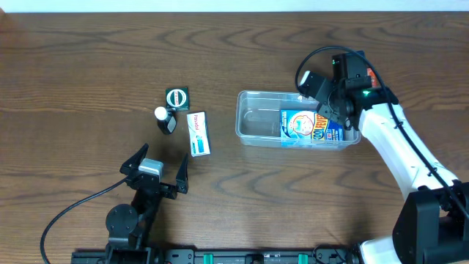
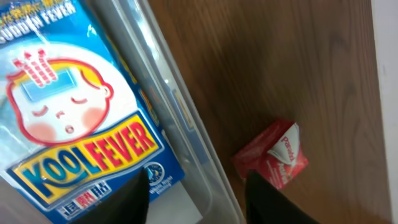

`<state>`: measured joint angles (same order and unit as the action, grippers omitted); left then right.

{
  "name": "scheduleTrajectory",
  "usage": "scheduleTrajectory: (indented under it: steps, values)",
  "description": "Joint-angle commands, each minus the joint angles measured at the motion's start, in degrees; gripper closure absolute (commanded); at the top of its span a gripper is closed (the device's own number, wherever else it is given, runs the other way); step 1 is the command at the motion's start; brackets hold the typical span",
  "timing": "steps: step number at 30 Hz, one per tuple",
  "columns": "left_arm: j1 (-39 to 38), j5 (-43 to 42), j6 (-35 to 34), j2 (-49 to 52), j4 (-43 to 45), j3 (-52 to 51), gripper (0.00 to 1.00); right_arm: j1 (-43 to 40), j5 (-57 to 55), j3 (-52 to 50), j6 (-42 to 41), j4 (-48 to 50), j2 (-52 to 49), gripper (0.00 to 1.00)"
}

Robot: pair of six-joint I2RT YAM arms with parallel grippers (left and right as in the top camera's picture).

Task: Pack container
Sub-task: 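Lower the blue box into the container's right side and release, then raise the right gripper and move it to the red Panadol box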

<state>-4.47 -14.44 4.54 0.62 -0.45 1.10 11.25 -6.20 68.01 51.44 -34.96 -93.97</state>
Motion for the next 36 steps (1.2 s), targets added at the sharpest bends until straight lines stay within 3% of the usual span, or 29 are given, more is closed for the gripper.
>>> scheduleTrajectory:
  steps: [1,10,12,16,22,26,31,35,36]
  values:
    - [0.44,-0.98,0.39,-0.39,-2.12,-0.87,0.02,0.68,-0.48,-0.20,-4.09,0.07,0.70,0.59]
    - [0.44,-0.98,0.39,-0.39,-2.14,-0.87,0.02,-0.96,-1.46,-0.11,-23.02,4.94,2.75,0.51]
    - [0.44,-0.98,0.39,-0.39,-2.14,-0.87,0.02,-2.21,-1.51,-0.09,-26.84,5.70,4.44,0.44]
    - [0.44,-0.98,0.39,-0.39,-2.12,-0.87,0.02,-5.40,-1.53,-0.09,-28.55,6.25,7.93,0.38]
    - [0.44,-0.98,0.39,-0.39,-2.14,-0.87,0.02,-15.04,-1.27,-0.09,-31.69,6.29,9.35,0.39]
    - [0.44,-0.98,0.39,-0.39,-2.12,-0.87,0.02,-22.16,-0.35,-0.09,-39.26,6.47,8.35,0.20]
    - [0.44,-0.98,0.39,-0.39,-2.12,-0.87,0.02,-26.97,4.48,-0.11,-40.26,7.50,6.43,0.17]
    - [0.44,-0.98,0.39,-0.39,-2.14,-0.87,0.02,-28.15,12.26,-0.11,-40.24,8.94,4.11,0.01]
    - [0.44,-0.98,0.39,-0.39,-2.12,-0.87,0.02,-28.13,13.11,-0.11,-40.26,9.16,3.56,0.01]
